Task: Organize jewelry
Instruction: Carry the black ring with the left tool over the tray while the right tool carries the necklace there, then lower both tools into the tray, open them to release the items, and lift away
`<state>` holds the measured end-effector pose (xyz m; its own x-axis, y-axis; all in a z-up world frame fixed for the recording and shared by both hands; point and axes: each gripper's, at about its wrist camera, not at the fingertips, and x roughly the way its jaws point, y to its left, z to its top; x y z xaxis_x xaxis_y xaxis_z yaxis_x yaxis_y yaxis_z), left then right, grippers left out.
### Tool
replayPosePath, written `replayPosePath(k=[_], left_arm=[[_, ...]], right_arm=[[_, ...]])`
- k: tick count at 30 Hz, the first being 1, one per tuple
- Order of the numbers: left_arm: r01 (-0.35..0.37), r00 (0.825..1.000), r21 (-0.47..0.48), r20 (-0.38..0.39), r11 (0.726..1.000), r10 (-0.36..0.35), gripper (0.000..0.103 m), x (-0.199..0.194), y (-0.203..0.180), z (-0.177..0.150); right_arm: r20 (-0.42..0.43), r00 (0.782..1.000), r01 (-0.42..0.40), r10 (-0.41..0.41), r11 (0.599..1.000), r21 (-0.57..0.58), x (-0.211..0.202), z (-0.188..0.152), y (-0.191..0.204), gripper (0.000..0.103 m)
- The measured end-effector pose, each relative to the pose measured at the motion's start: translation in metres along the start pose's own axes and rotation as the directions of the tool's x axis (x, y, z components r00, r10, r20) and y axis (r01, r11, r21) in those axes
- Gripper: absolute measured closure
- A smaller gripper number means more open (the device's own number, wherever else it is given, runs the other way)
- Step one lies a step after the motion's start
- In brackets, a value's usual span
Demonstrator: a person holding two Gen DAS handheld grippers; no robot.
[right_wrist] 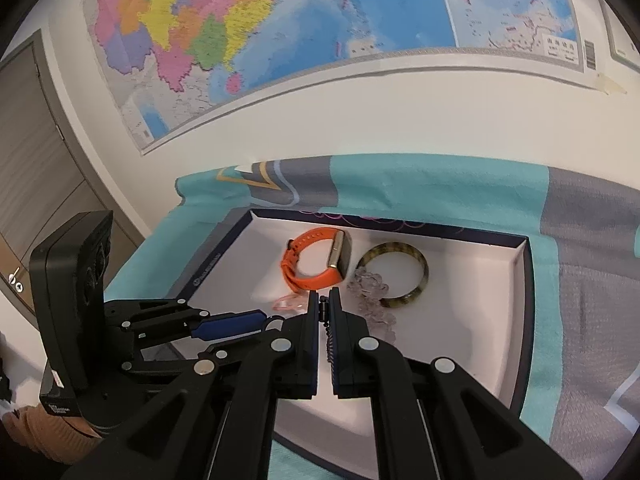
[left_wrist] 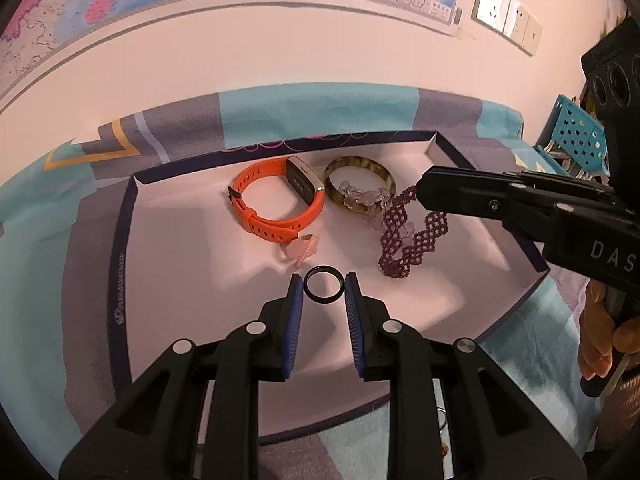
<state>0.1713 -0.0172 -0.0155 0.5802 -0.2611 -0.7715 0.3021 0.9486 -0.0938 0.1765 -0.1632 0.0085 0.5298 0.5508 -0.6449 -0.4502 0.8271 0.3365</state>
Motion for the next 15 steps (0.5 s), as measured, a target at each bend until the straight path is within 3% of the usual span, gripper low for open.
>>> replayPosePath(k=[15], left_arm=[[-0.032, 0.999, 0.0, -0.025, 1.0, 0.032, 0.081, 0.017, 0.0, 0.007]], right_arm=[[-0.03, 0.999, 0.037, -0.036, 0.999, 0.029, 0.019, 0.001, -0.017, 0.099]])
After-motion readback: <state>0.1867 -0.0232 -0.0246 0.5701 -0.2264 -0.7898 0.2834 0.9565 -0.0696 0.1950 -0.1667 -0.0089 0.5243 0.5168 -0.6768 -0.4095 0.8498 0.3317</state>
